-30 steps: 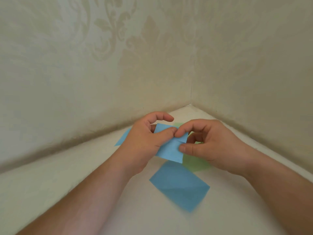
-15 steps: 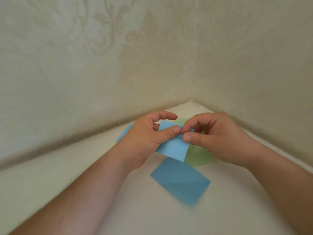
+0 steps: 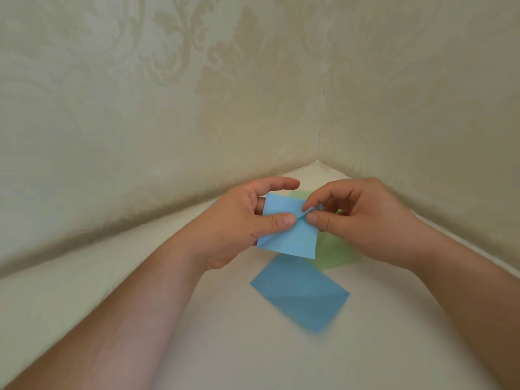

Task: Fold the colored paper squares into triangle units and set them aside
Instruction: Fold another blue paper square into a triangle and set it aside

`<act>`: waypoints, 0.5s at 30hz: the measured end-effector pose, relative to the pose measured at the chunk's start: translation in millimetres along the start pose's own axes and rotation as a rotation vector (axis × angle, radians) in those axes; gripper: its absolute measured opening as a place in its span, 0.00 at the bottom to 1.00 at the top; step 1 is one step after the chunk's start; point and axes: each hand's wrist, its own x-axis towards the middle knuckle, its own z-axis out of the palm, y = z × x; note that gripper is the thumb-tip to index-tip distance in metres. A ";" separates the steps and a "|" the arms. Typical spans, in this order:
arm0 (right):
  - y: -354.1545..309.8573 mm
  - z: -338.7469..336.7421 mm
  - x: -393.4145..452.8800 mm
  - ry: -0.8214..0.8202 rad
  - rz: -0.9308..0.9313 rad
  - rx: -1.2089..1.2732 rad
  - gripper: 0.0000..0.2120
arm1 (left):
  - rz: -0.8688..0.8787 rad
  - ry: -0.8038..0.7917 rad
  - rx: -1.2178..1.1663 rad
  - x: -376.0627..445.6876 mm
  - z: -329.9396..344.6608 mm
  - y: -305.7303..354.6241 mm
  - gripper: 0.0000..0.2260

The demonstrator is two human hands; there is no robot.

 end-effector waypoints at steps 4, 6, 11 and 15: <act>-0.3 -1.1 0.1 0.005 -0.002 0.071 0.06 | -0.007 0.042 0.113 -0.2 -4.6 2.9 0.24; -0.2 0.0 0.2 -0.003 -0.005 0.070 0.05 | -0.024 0.051 0.066 0.6 -5.2 2.2 0.23; -0.4 3.2 0.0 -0.007 -0.024 0.063 0.07 | -0.078 0.089 -0.134 2.4 2.0 1.0 0.11; 0.2 6.2 -0.7 -0.021 -0.049 -0.014 0.08 | -0.042 0.129 -0.085 4.4 7.1 -4.6 0.10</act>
